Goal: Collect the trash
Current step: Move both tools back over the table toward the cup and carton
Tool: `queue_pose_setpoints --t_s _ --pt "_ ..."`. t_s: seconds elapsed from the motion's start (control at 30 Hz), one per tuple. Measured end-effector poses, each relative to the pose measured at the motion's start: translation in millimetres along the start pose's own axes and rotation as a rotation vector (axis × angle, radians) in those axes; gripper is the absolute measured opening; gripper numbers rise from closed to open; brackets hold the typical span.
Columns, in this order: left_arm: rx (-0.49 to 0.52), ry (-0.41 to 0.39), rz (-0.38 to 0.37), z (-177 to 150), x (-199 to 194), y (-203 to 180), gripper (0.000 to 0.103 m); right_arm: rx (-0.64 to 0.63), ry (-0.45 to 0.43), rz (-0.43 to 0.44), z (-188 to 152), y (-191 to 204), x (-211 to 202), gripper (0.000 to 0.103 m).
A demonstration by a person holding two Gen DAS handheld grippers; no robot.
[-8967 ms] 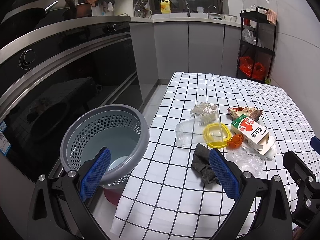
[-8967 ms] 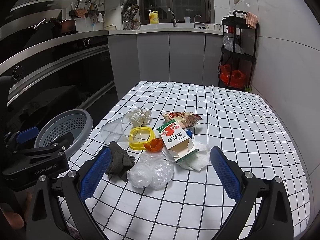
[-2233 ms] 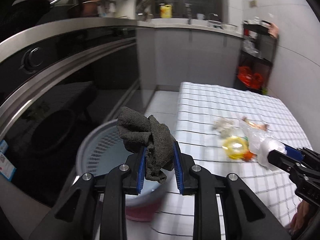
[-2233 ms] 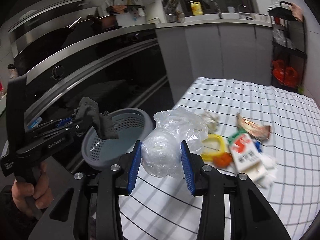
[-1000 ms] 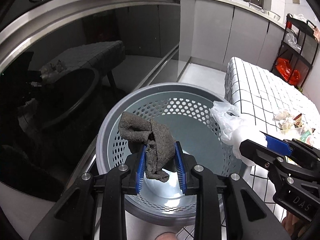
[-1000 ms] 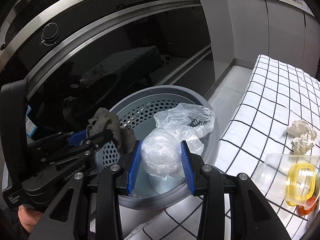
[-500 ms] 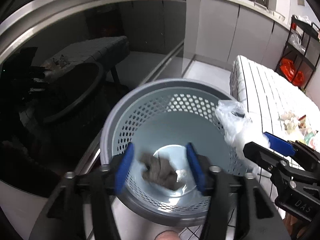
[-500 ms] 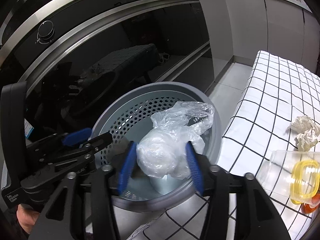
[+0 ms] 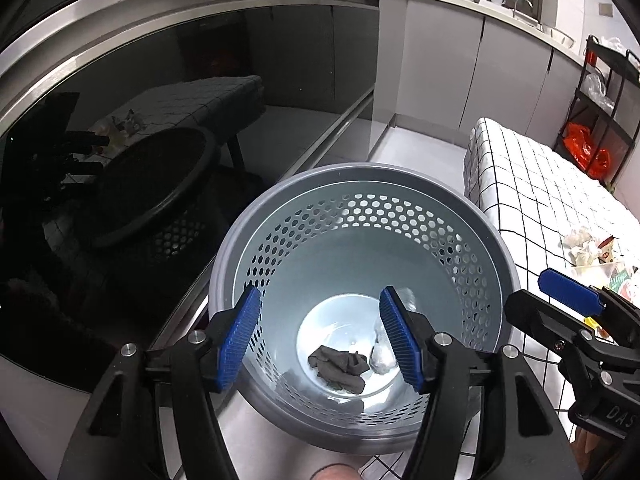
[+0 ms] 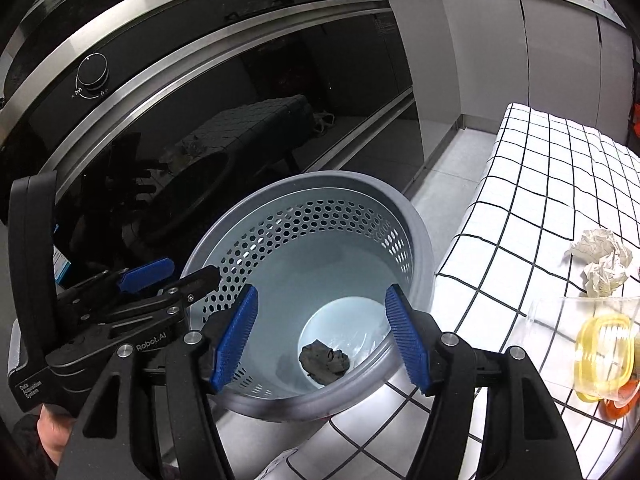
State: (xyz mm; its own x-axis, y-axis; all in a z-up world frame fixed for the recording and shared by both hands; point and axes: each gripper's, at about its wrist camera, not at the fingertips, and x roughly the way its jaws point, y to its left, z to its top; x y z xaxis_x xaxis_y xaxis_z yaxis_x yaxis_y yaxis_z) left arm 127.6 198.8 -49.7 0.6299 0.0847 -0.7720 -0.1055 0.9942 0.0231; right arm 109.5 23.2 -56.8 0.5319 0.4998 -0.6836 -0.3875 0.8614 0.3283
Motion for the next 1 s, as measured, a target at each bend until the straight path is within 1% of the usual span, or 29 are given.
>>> queue_pose_setpoints --t_s 0.17,0.43,0.6,0.73,0.93,1.0 --pt "0.003 -0.02 0.011 1 -5 0 0.064 0.001 -0.007 -0.006 -3 0 -8 0.064" --pt "0.033 -0.053 0.029 -3 -16 -3 0.068 0.012 -0.02 -0.026 -13 -1 -28 0.064" --pt "0.038 -0.07 0.016 -7 -27 -5 0.072 0.022 -0.032 -0.044 -19 -5 -44 0.064" --pt "0.045 -0.085 -0.004 -10 -38 -10 0.072 0.027 -0.045 -0.065 -26 -8 -59 0.064" --pt "0.061 -0.108 -0.037 -16 -56 -21 0.073 0.061 -0.062 -0.098 -47 -22 -90 0.064" --pt "0.071 -0.118 -0.041 -19 -62 -26 0.074 0.073 -0.068 -0.108 -55 -27 -99 0.064"
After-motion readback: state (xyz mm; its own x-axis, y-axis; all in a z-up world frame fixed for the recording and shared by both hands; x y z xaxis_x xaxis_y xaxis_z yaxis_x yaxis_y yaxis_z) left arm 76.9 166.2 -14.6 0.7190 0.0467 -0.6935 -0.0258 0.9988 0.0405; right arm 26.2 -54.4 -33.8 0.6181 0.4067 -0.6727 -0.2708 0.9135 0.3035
